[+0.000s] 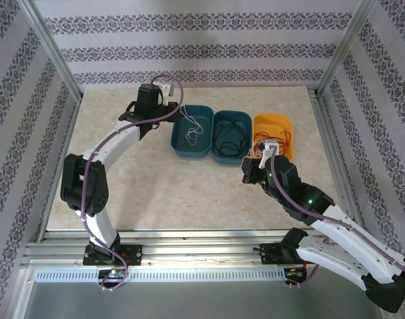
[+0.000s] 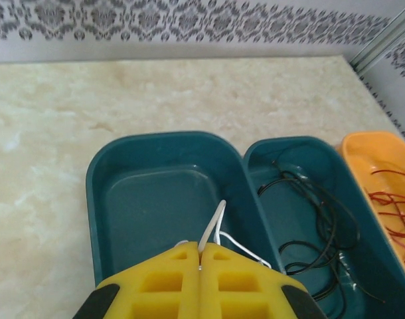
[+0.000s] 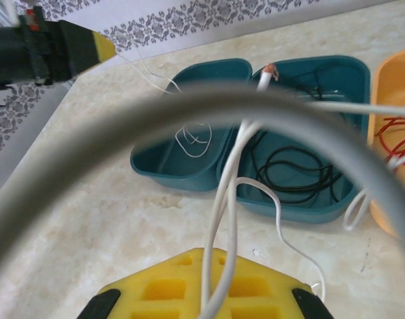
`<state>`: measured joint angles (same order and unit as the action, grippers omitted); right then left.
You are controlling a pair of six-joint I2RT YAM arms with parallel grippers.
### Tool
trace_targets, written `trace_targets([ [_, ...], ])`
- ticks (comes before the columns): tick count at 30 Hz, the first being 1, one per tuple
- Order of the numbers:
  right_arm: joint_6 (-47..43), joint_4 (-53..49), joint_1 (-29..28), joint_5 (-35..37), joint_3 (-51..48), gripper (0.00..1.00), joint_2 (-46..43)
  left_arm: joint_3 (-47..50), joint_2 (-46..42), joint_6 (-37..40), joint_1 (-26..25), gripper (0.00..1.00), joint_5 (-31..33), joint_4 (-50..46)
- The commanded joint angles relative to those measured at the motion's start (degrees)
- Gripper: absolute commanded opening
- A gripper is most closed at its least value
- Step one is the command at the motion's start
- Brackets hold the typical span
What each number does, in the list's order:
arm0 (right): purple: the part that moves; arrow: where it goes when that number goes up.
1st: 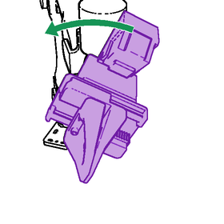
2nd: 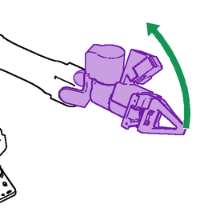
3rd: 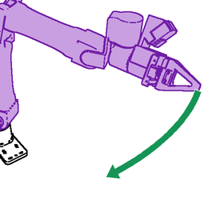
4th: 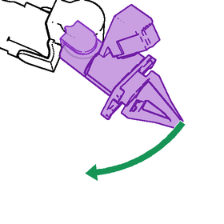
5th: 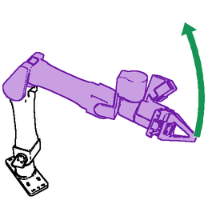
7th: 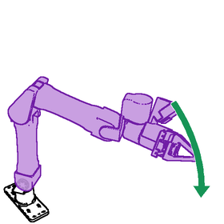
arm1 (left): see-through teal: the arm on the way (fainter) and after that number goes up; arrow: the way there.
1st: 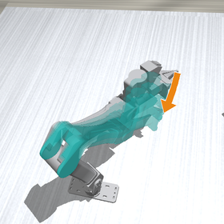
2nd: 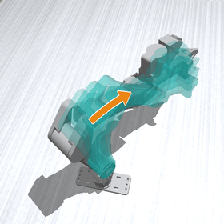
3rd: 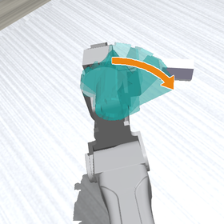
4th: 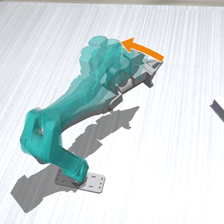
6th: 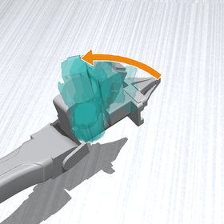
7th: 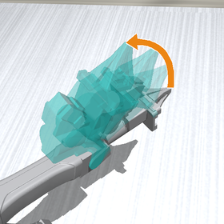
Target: Untangle the cables
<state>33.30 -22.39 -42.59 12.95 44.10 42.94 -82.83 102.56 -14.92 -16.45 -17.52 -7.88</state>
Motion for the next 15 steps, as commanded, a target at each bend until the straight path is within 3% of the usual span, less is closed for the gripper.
trace_targets([
  [1, 1.3, 0.0, 1.4, -6.7, 1.6, 0.0, 0.2, -2.3, 2.6, -0.7, -0.5, 0.0, 0.3, 0.7],
  [6, 1.7, 0.5, 2.7, -10.6, 2.0, 0.0, 1.5, -3.5, 5.8, -0.6, -0.7, 0.01, -1.4, -1.1],
  [11, 1.3, 1.5, 3.4, -14.6, 2.0, 0.0, 2.9, -3.9, 4.8, -0.5, -0.8, 0.49, -3.0, -3.7],
  [15, 0.4, 2.8, 4.3, -18.3, 1.8, 0.0, 4.5, -2.2, 1.2, -0.4, -0.9, 0.65, -3.2, -5.4],
])
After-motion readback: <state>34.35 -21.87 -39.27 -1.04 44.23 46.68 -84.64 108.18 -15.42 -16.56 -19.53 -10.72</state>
